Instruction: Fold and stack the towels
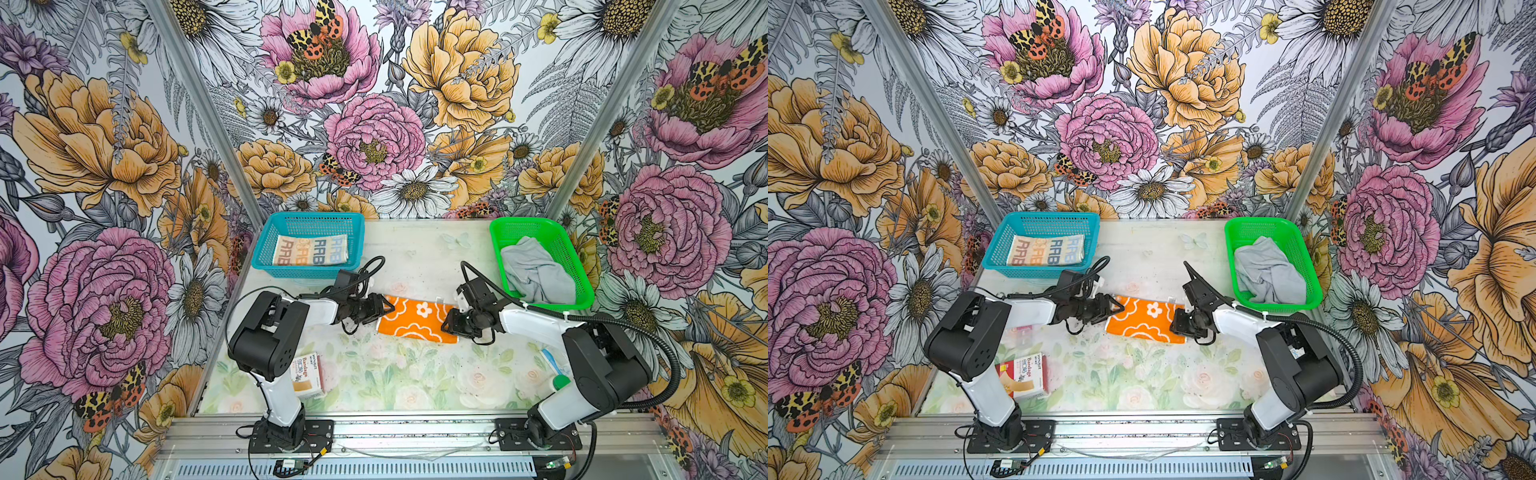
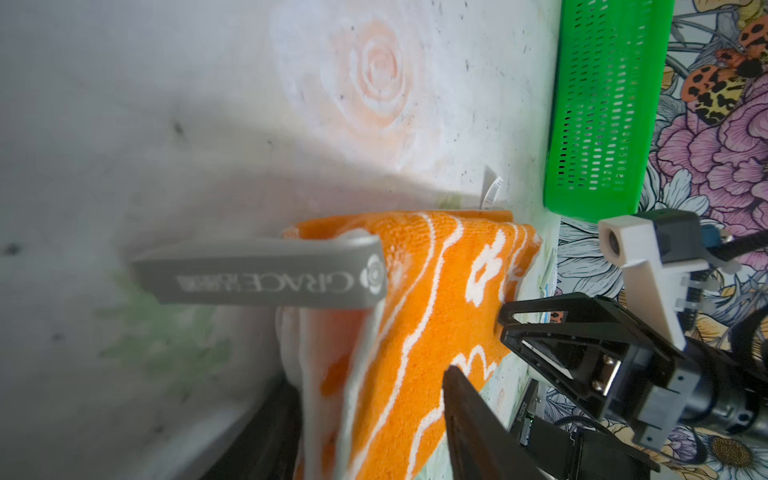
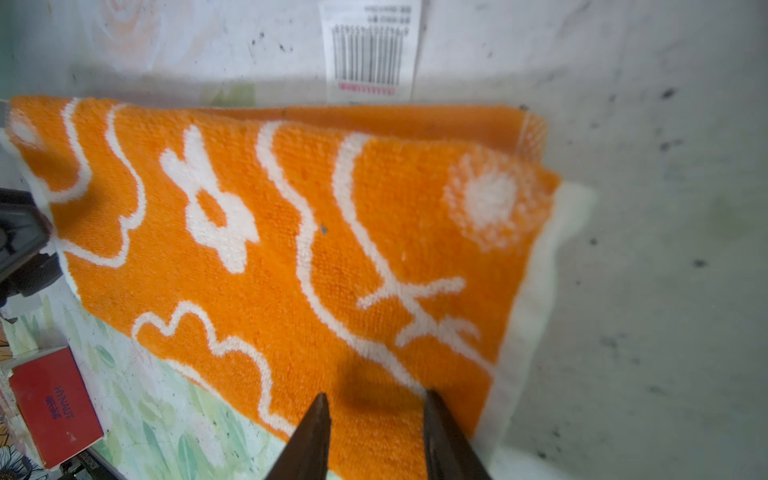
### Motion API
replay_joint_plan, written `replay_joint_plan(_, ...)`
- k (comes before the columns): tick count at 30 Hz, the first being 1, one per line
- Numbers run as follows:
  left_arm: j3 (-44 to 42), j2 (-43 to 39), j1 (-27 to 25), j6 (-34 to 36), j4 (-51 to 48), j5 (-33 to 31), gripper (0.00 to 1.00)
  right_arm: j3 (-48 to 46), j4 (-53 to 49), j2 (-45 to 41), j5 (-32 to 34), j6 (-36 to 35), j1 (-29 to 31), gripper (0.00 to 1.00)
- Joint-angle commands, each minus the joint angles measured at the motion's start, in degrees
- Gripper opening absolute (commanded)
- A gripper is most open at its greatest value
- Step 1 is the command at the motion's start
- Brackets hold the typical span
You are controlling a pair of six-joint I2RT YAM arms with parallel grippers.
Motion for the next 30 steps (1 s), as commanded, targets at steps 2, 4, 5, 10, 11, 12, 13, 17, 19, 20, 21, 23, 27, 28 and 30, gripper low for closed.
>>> replay_joint_plan(2,0.49,4.29,-1.54,-0.91,-0.63,-0.65,0.46,2.24,-3.05,1.25,1.15,-1.59,-0.38,0.39)
replay_joint_plan(4,1.87,4.58,-2.24,-1.05,-0.63,-1.2,0.34,2.66,-3.11,0.91,0.97,-1.52,-0.4,0.39)
replay_joint_plan(5,2.54,4.4,-2.57,-1.19,-0.63,-1.68,0.26,2.84,-3.17,0.57,0.97,-1.57,-0.38,0.39)
replay_joint_plan(10,7.94,4.23,-3.39,-0.07,-4.16,-3.25,0.0,3.63,-4.44,-2.17,1.05,-1.9,-0.56,0.39)
replay_joint_plan(11,9.5,4.18,-3.5,0.68,-6.02,-3.54,0.0,3.93,-4.85,-3.19,0.95,-2.14,-0.65,0.41)
replay_joint_plan(12,11.22,3.85,-3.49,1.6,-7.97,-3.87,0.0,4.17,-5.38,-4.04,0.9,-2.39,-0.74,0.45)
replay_joint_plan(13,13.24,3.34,-3.74,2.98,-10.84,-4.82,0.0,4.37,-6.07,-5.75,0.88,-2.63,-0.93,0.53)
replay_joint_plan(17,24.6,2.15,-3.7,8.94,-28.68,-14.81,0.0,3.95,-7.52,-14.0,0.51,-3.6,-1.5,0.92)
replay_joint_plan(19,31.39,2.87,-3.49,11.74,-37.88,-20.82,0.0,3.72,-7.76,-17.5,-0.67,-3.39,-1.66,0.99)
replay_joint_plan(20,34.74,3.37,-3.37,13.05,-41.39,-23.6,0.0,3.79,-7.75,-19.03,-1.65,-3.03,-1.66,0.99)
replay_joint_plan(21,37.25,3.92,-3.23,14.2,-44.6,-25.83,0.0,3.99,-7.76,-20.43,-2.48,-2.68,-1.55,0.99)
replay_joint_plan(23,43.1,5.19,-2.49,16.21,-49.19,-28.54,0.0,5.01,-7.75,-22.84,-3.92,-2.18,-0.92,0.99)
replay_joint_plan(27,54.08,8.52,-1.32,20.04,-56.63,-32.39,0.0,9.04,-7.71,-27.03,-2.87,-1.68,2.33,0.99)
replay_joint_plan(28,57.2,9.59,-1.04,21.0,-58.81,-34.07,0.0,10.55,-7.66,-27.68,-2.1,-1.66,3.59,0.99)
replay_joint_plan(30,63.12,11.52,-0.39,22.52,-62.03,-36.56,0.0,13.2,-7.66,-28.06,-0.92,-1.66,5.96,0.99)
